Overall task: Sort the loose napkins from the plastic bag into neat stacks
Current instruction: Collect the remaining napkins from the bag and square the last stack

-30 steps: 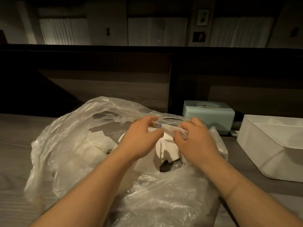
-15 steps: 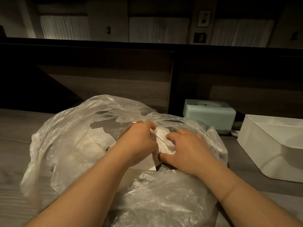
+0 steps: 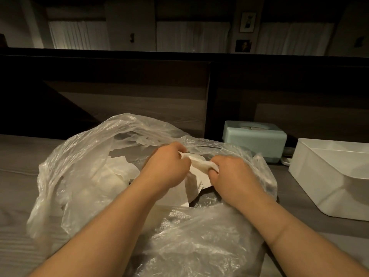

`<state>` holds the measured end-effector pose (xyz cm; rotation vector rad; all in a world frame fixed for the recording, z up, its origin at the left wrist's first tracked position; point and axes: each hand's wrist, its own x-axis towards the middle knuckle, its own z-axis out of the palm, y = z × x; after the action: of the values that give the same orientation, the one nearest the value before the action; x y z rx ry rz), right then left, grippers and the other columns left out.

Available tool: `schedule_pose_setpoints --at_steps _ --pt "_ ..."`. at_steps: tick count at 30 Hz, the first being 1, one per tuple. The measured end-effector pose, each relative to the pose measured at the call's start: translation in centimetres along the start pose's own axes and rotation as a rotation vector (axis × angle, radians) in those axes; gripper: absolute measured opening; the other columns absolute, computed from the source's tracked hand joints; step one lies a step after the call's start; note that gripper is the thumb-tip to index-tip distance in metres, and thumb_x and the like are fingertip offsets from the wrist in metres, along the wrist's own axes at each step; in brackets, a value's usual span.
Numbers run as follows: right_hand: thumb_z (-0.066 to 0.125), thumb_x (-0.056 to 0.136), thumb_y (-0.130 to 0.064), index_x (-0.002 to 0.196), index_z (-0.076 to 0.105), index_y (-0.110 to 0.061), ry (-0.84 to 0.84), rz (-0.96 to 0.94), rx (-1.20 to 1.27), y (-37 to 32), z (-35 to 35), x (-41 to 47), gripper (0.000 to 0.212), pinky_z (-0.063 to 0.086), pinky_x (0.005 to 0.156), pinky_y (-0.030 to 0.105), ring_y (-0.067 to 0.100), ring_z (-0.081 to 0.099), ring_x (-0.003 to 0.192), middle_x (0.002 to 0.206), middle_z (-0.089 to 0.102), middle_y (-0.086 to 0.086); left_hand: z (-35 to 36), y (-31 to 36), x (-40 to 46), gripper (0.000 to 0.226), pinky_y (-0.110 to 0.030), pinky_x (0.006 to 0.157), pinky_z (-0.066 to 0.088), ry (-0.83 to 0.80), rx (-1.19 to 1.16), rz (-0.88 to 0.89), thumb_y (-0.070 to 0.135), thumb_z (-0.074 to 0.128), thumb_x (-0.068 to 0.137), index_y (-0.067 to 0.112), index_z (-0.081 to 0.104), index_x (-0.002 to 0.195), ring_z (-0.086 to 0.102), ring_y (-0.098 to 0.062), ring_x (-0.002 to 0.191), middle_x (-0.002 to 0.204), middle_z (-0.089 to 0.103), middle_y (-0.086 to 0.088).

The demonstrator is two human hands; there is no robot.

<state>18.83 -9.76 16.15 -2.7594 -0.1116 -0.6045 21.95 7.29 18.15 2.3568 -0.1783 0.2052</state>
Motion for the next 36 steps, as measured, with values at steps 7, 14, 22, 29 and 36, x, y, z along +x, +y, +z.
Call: schedule_pose_setpoints --at_steps 7,14,22,29,36 --pt "0.065 0.096 -0.018 0.097 0.073 -0.02 0.096 0.28 1.07 -1.1 -2.7 -0.2 0.008 0.056 0.068 0.025 0.012 0.07 0.075 0.085 0.076 -0.002 -0.6 0.9 0.3 0.041 -0.043 0.099 0.051 0.129 -0.56 -0.036 0.049 0.051 0.1 0.017 0.075 0.11 0.067 -0.016 0.105 0.103 0.076 0.004" --pt "0.059 0.098 -0.016 0.119 0.069 -0.005 -0.204 0.341 1.659 -2.9 -3.4 -0.7 0.026 0.059 0.063 0.031 0.017 0.073 0.079 0.098 0.076 0.012 -1.0 1.4 -0.6 0.095 -0.04 0.102 0.049 -0.497 -1.122 0.119 0.082 0.049 0.081 0.003 0.067 0.131 0.066 -0.028 0.114 0.127 0.069 -0.016" --pt "0.059 0.101 -0.021 0.121 0.07 -0.013 -0.205 0.409 1.659 -3.4 -2.6 -0.9 0.025 0.059 0.067 0.033 0.02 0.075 0.094 0.109 0.077 0.008 -0.2 1.5 -0.7 0.057 -0.041 0.094 0.056 -0.505 -1.117 0.122 0.019 0.068 0.082 0.007 0.06 0.137 0.068 -0.027 0.11 0.132 0.068 -0.017" --pt "0.056 0.104 -0.014 0.11 0.067 -0.006 0.017 0.508 1.522 -2.9 -2.7 -0.4 0.015 0.062 0.064 0.039 0.029 0.077 0.088 0.1 0.077 0.015 -0.5 1.0 -0.4 0.053 -0.042 0.098 0.057 -0.483 -0.916 0.088 -0.008 0.069 0.077 0.009 0.065 0.128 0.071 -0.028 0.114 0.121 0.073 -0.013" --pt "0.059 0.103 -0.015 0.107 0.066 -0.007 0.015 0.501 1.448 -2.9 -2.9 -0.5 0.012 0.061 0.058 0.036 0.02 0.071 0.062 0.086 0.076 0.013 -0.2 1.4 -0.3 0.027 -0.038 0.091 0.059 -0.38 -0.91 0.047 0.002 0.062 0.098 0.01 0.07 0.123 0.072 -0.026 0.108 0.116 0.076 -0.01"
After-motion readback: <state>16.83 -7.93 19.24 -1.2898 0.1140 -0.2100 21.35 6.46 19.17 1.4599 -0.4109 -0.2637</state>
